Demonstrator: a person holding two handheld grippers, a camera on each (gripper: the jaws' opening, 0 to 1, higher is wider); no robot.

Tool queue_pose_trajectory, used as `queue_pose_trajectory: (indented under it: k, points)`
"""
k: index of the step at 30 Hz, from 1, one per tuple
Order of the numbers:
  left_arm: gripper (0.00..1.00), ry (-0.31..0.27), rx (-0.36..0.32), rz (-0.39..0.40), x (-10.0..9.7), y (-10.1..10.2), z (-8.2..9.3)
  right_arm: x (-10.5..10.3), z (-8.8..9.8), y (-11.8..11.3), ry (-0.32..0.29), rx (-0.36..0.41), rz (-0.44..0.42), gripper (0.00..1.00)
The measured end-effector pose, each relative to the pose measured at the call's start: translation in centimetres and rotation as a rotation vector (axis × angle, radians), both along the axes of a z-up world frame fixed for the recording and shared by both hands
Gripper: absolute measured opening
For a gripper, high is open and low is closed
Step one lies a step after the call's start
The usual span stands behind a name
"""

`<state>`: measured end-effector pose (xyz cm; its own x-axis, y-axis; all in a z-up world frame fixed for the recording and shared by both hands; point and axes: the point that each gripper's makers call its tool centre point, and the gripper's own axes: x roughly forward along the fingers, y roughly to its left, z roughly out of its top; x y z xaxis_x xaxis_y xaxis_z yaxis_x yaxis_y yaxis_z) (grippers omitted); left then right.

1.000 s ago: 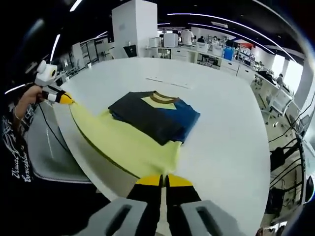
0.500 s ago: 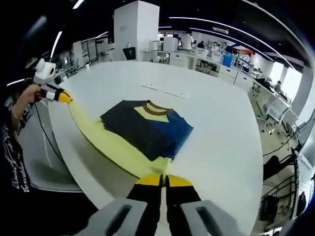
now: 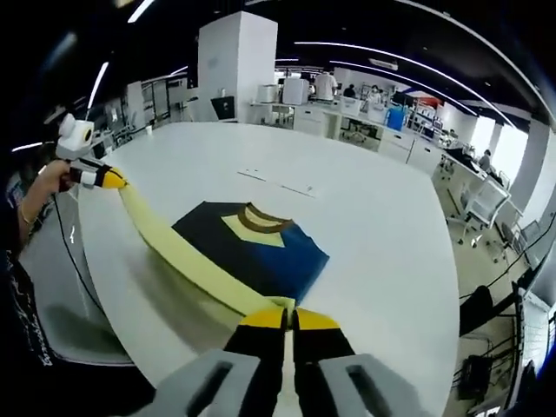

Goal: Fold the garment on the visible template until the final outline fits inside the template.

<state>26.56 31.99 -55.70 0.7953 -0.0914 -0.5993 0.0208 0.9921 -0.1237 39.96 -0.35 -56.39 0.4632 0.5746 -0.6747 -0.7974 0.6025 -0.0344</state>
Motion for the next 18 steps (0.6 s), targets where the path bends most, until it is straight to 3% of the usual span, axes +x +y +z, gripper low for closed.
queue_pose_trajectory:
  k: [4, 12, 18]
  points:
    - [0.00, -0.021, 0.025, 0.013, 1.3, 0.4, 0.5, 1.2, 0.2, 0.4, -0.012, 0.008, -0.007, 0.00]
    - [0.00, -0.075, 0.002, 0.071, 3.9, 1.7, 1.3, 3.4, 0.4, 1.3, -0.024, 0.028, -0.018, 0.00]
    - [0.00, -0.084, 0.027, 0.083, 5.3, 2.5, 1.1, 5.2, 0.4, 2.4, -0.041, 0.041, -0.020, 0.00]
